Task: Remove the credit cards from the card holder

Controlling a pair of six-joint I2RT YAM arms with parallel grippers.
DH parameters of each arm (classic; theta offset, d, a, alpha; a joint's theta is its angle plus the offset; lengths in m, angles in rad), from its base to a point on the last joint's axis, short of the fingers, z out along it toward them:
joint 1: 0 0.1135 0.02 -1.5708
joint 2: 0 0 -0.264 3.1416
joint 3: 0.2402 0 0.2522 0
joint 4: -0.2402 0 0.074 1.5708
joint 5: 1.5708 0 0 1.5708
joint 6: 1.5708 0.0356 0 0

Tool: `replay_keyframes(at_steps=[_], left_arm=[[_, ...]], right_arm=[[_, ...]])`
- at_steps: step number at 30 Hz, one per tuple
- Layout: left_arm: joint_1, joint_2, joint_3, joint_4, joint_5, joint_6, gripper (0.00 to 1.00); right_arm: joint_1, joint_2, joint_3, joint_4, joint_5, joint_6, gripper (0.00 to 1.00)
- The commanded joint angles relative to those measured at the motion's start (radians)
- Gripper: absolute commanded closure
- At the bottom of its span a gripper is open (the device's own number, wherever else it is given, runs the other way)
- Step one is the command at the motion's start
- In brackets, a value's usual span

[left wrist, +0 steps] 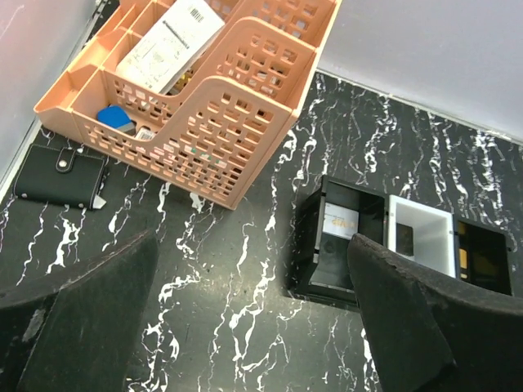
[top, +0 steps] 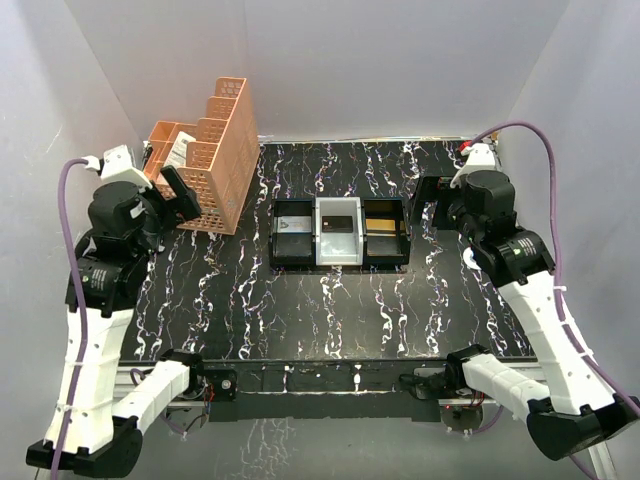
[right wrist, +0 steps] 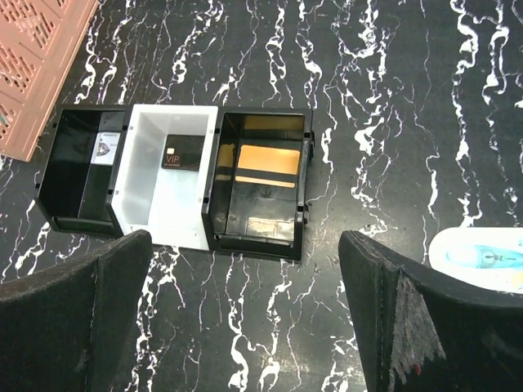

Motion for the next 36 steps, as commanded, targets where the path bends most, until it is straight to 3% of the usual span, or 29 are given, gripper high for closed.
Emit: replay_keyframes(at_steps=[1,9,20,30,36], left_arm=[[0.026,-0.015,-0.085,0.111,-0.023,0.004,0.02],[0.07,-0.01,-0.273,0.224,0.091,0.111,0.01],[0.11,0.201,-0.324,0.153,-0.004,-0.042,0.01],[0.171,0.364,-0.294,0.104,-0.156,-0.197,0.01],[0.286,0.413,-0.291,0.122,-0.174,-0.267,0.01]], right_arm=[[-0.04,0.01,-0.036,0.106,-0.069,0.04,0.02],[-0.115,0.062,-0.094,0.212,-0.272,0.094,0.02],[-0.169,0.136,-0.133,0.337,-0.565,0.173,0.02],[-0.182,0.135,-0.156,0.359,-0.647,0.195,0.02],[-0.183,0.131,-0.153,0.358,-0.652,0.205,0.02]])
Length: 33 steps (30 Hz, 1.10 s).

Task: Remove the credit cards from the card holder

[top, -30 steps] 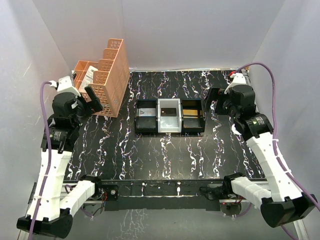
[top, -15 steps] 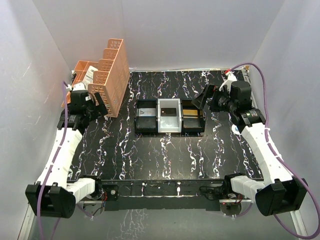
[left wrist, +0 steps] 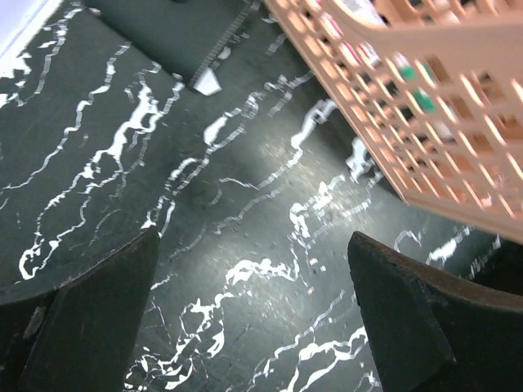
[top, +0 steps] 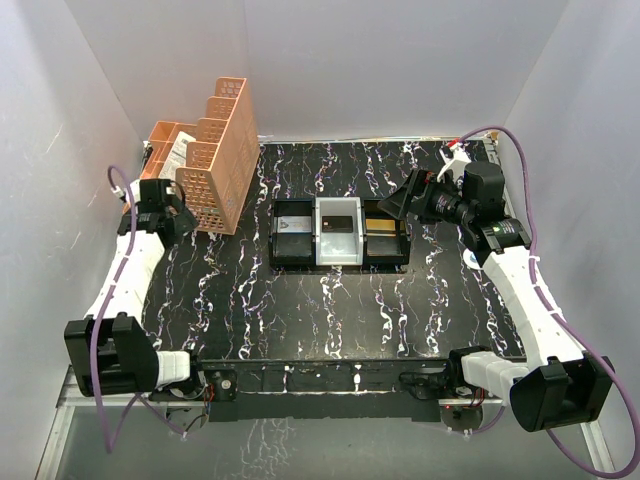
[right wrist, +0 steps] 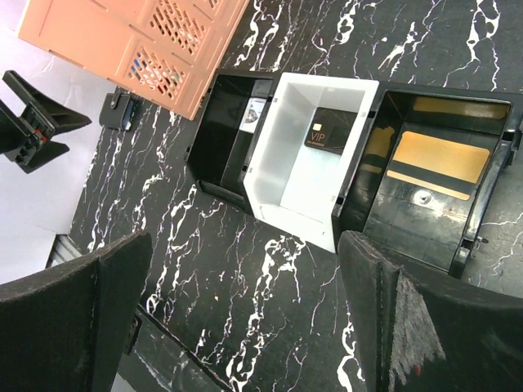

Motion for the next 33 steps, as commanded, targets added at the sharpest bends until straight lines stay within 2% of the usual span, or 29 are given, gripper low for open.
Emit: replay_keyframes(at_steps=[1,6,12,23,33], left_arm=[[0.095,0.021,0.037,-0.009,-0.052,-0.085,0.01],[0.177,0.089,0.062,-0.003,-0.086,-0.164,0.02],[0.279,0.211,0.106,0.018,-0.082,-0.261,0.11],[0.29,0.371,0.189,0.087,-0.11,-0.295,0.13],[0.296,0.473,0.237,0.052,-0.148,-0.353,0.16]], right_arm=[[-0.006,-0.012,0.006,0.055,-0.025,0.011,0.02],[-0.006,-0.004,0.027,0.032,-0.015,0.007,0.02],[-0.008,-0.004,0.034,0.003,0.011,0.001,0.02],[-0.007,-0.007,0.035,-0.029,0.025,-0.013,0.02],[-0.007,0.001,0.03,-0.044,0.027,-0.024,0.02]])
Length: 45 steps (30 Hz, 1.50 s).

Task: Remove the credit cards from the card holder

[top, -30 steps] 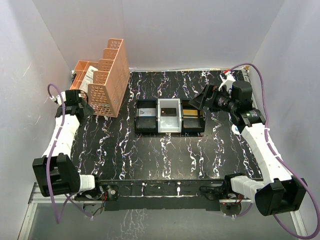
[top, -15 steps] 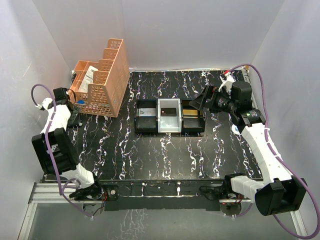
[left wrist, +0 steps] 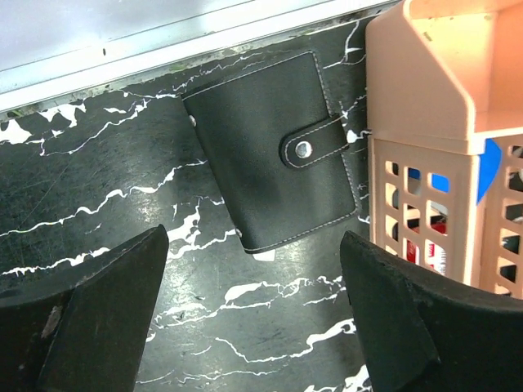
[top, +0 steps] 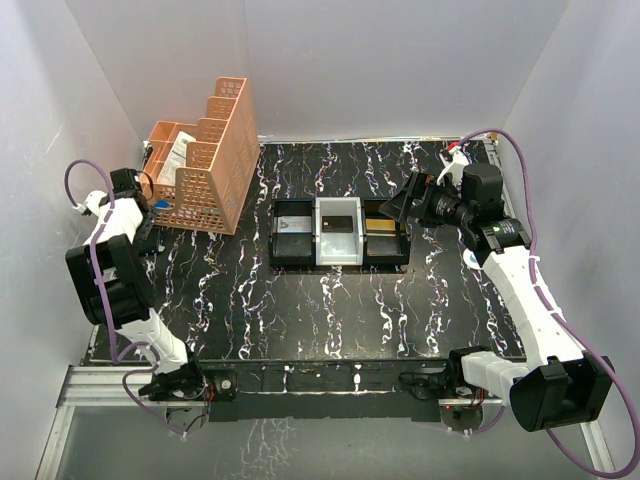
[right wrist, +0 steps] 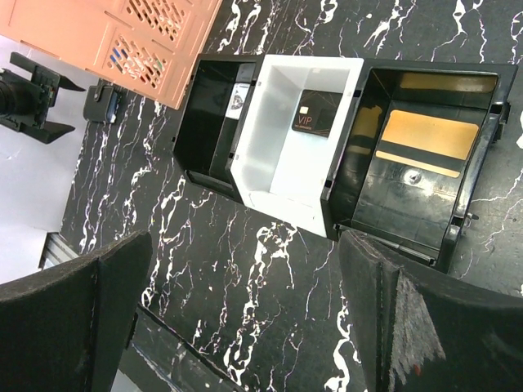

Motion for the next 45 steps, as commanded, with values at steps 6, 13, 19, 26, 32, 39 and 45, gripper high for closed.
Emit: replay_keyframes(at_steps=[6,13,19,26,32,39,45], left_arm=[[0.006,0.111,0.045,-0.039,-0.042,-0.038,0.15],[0.007,0.182,0.006,-0.027,0.014,-0.027,0.16],[0.005,0.09,-0.115,-0.007,0.063,-0.07,0.29],[-0.026,-0.058,-0.271,0.005,0.146,-0.107,0.3],[-0.095,-0.171,-0.344,-0.051,0.144,-0.136,0.23],[-0.113,-0.353,-0.284,-0.055,0.056,-0.003,0.08],[-0.098,-0.324,-0.229,0.004,0.063,0.124,0.01]], right_arm=[[-0.007,-0.002,0.022,0.008,0.005,-0.016,0.02],[-0.007,0.01,0.013,0.01,-0.007,-0.009,0.02],[-0.008,0.015,0.016,0.0,-0.006,-0.009,0.02],[-0.007,0.027,0.017,0.008,0.0,-0.005,0.02],[-0.007,0.037,0.037,-0.01,0.004,-0.001,0.02],[-0.007,0.026,0.044,-0.012,0.017,0.0,0.02],[-0.008,0.033,0.028,0.004,0.007,0.023,0.02]])
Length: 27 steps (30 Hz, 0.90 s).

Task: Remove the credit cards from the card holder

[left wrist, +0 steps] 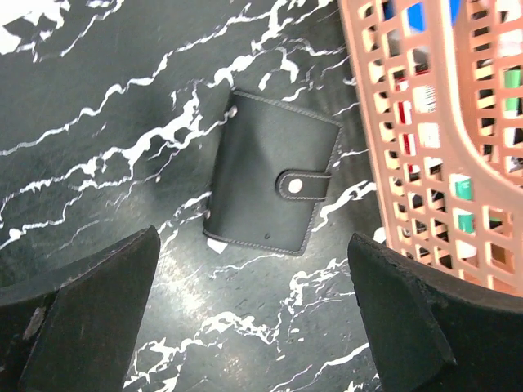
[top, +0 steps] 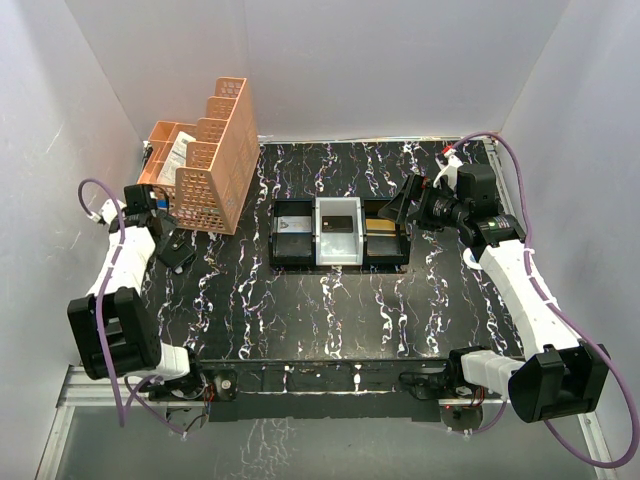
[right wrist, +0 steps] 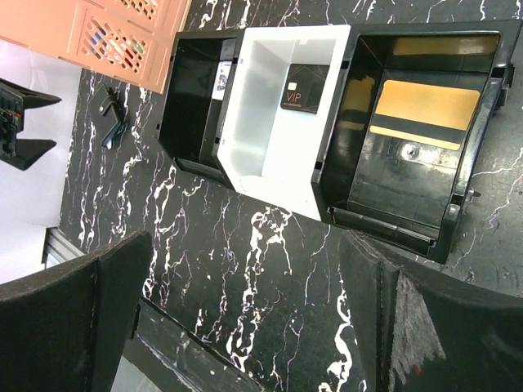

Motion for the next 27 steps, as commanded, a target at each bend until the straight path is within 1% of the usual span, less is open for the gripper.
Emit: replay_keyframes(at_steps=[1,4,9,13,16,18,23,27], left_arm=[[0.021,0.026,0.039,0.028,-0.009,0.114,0.01],[0.05,0.085,0.043,0.062,0.036,0.122,0.01],[0.059,0.159,0.03,0.102,0.041,0.113,0.01],[0.059,0.204,0.019,0.104,0.046,0.112,0.01],[0.058,0.199,0.0,0.106,0.106,0.132,0.01],[0.059,0.171,-0.039,0.108,0.128,0.109,0.02],[0.059,0.114,-0.134,0.136,0.249,0.048,0.12],[0.057,0.11,-0.157,0.076,0.28,0.011,0.13]], right_arm=[[-0.007,-0.009,0.03,0.046,-0.001,0.017,0.02],[-0.007,-0.004,0.037,0.037,-0.004,0.017,0.02],[-0.006,-0.006,0.038,0.029,-0.007,0.012,0.02],[-0.007,-0.016,0.022,0.029,-0.01,0.014,0.02],[-0.006,-0.026,0.003,0.038,-0.01,0.015,0.02],[-0.008,-0.029,0.0,0.034,-0.009,0.015,0.02],[-0.008,-0.033,-0.001,0.026,-0.011,0.018,0.02],[-0.007,-0.045,0.004,0.015,-0.004,0.023,0.02]])
